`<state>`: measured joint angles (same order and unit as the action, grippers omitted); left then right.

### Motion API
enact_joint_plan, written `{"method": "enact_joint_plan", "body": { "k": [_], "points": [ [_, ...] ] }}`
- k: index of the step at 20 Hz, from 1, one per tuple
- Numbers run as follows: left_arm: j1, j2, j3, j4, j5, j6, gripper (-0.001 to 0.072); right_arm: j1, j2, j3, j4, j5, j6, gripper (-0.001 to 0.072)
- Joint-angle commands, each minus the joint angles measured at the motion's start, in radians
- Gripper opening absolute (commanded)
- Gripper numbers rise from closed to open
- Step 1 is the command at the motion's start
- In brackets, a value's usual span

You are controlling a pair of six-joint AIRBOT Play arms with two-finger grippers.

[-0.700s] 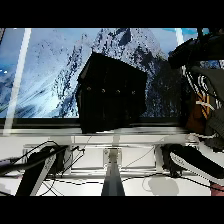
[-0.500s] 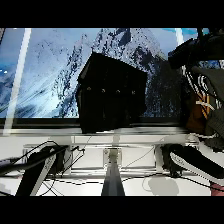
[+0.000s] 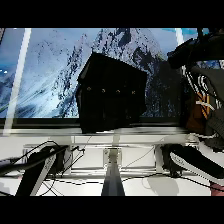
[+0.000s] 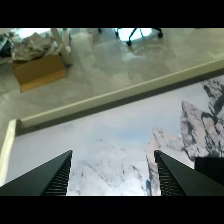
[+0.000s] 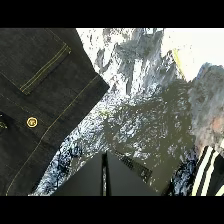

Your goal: Fold the clothes and pants, and hang the long-sleeved shirts on hangers.

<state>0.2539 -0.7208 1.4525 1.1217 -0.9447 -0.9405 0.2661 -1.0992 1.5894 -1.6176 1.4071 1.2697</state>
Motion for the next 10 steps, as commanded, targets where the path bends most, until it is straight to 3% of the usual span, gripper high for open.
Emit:
{"method": "enact_joint_plan", "body": {
  "k": [1, 3, 6, 10],
  "points": [
    [0.0, -0.001, 0.0, 0.0, 0.051, 0.018, 0.0576, 0.0, 0.0, 0.0, 0.01, -0.118, 0.0, 0.0036],
    [-0.001, -0.001, 0.0, -0.001, 0.051, 0.017, 0.0576, 0.0, -0.007, -0.001, -0.043, -0.134, -0.011, 0.0036],
    [-0.001, -0.001, 0.0, -0.023, 0.051, 0.0, 0.0576, -0.073, -0.056, -0.007, -0.061, -0.007, -0.06, 0.0035],
    [-0.001, 0.0, 0.0, -0.172, 0.042, -0.084, 0.0576, -0.283, -0.078, -0.214, 0.129, 0.048, -0.061, 0.0035]
  ]
}}
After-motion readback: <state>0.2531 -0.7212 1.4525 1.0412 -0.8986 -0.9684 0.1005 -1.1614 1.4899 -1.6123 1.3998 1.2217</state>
